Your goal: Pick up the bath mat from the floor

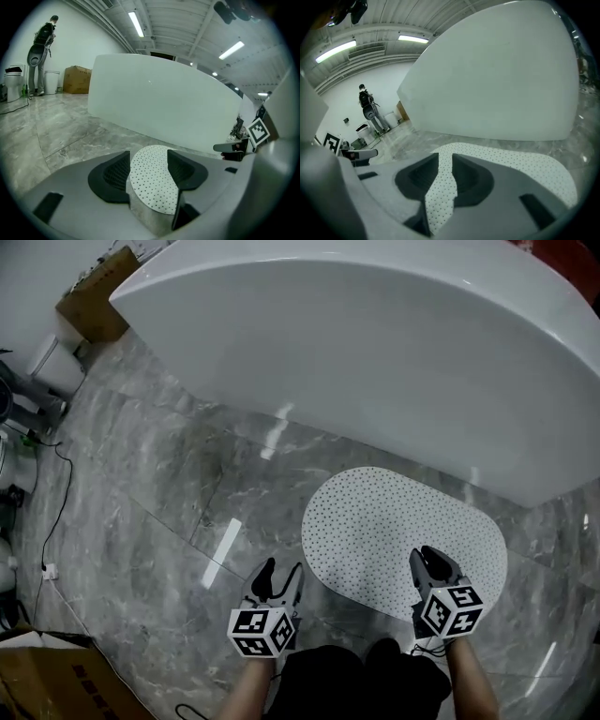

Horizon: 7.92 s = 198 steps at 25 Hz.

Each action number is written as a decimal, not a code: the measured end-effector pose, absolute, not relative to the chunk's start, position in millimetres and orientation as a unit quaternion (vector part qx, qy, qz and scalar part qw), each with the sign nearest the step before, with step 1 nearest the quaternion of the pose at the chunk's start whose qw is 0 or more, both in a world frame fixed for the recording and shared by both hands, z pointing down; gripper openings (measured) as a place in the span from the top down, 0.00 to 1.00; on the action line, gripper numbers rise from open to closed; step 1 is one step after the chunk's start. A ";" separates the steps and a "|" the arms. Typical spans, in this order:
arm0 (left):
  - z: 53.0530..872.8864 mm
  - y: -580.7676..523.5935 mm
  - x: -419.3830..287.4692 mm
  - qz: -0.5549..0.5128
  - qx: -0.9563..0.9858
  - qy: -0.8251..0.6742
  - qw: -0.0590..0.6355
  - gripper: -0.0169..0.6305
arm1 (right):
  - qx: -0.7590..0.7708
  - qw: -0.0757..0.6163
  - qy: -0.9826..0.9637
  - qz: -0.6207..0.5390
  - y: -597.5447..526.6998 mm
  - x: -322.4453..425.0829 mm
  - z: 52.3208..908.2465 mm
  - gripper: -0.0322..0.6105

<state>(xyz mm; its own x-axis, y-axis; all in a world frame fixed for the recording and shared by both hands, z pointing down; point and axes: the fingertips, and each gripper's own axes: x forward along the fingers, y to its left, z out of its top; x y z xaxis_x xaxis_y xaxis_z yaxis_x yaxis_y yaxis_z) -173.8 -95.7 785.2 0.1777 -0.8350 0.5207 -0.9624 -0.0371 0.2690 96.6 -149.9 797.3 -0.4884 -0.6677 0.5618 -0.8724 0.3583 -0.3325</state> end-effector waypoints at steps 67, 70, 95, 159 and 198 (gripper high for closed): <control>982.3 -212.5 -136.9 0.283 0.714 -0.535 0.350 0.38 | 0.491 0.187 -0.768 0.366 -130.2 99.0 917.0 0.81; 981.1 -211.8 -130.3 0.294 0.723 -0.521 0.345 0.39 | 0.488 0.186 -0.768 0.371 -131.2 94.4 919.0 0.81; 925.4 -189.8 16.5 0.272 0.805 -0.341 0.403 0.91 | 0.642 0.161 -0.621 0.420 -52.7 244.6 928.5 0.81; 889.2 -176.0 31.4 0.224 0.825 -0.320 0.409 0.91 | 0.597 0.172 -0.623 0.475 -80.9 288.8 943.6 0.85; 616.9 -149.9 -64.4 0.007 0.772 -0.465 0.435 0.92 | 0.549 0.120 -0.728 0.393 -123.1 231.5 623.1 0.91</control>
<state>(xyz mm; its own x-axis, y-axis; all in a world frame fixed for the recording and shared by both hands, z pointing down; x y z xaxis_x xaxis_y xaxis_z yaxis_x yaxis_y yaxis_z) -64.4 -149.9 616.9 0.5684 -0.7109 0.4142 -0.7226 -0.1906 0.6644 231.5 -123.1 623.1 -0.3679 -0.7046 0.6068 -0.8939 0.0881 -0.4396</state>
